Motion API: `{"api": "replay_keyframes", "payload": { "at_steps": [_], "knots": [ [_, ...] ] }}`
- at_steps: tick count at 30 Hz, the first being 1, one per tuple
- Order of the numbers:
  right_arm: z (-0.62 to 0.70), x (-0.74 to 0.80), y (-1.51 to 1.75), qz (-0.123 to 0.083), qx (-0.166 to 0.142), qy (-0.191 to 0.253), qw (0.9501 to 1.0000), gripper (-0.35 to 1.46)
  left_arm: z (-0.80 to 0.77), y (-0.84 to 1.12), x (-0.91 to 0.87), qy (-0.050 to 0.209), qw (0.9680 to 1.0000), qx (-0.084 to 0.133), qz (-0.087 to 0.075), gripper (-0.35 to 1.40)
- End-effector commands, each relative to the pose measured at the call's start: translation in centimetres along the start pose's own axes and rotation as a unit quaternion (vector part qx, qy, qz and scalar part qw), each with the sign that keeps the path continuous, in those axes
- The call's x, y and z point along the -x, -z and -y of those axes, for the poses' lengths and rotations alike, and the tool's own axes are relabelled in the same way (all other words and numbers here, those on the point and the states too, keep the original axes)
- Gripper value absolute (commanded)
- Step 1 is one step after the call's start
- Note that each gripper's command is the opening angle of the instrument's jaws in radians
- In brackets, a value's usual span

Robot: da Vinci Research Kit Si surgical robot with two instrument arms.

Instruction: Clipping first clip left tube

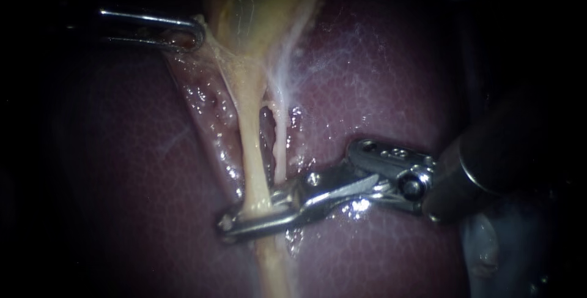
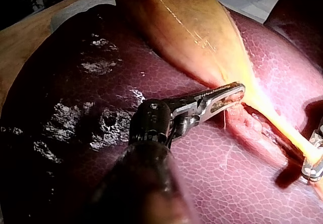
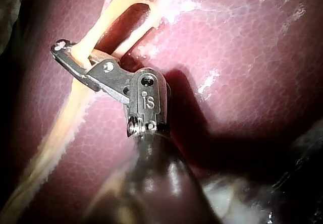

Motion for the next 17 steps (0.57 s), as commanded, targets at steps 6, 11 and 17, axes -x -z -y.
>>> {"api": "replay_keyframes", "payload": {
  "at_steps": [6, 11, 17],
  "knots": [
    [0.01, 0.00, 0.00, 0.006, 0.004, -0.004, 1.0000, -0.35, -0.01, 0.00, 0.00, 0.000, 1.0000, 0.000, 0.000, -0.35],
    [-0.02, 0.01, 0.01, 0.007, 0.005, -0.004, 1.0000, -0.35, -0.01, 0.00, 0.00, 0.000, 1.0000, 0.000, 0.000, -0.35],
    [-0.03, 0.01, 0.02, 0.007, 0.006, -0.004, 1.0000, -0.35, -0.01, 0.00, 0.00, 0.000, 1.0000, 0.000, 0.000, -0.35]
  ]
}}
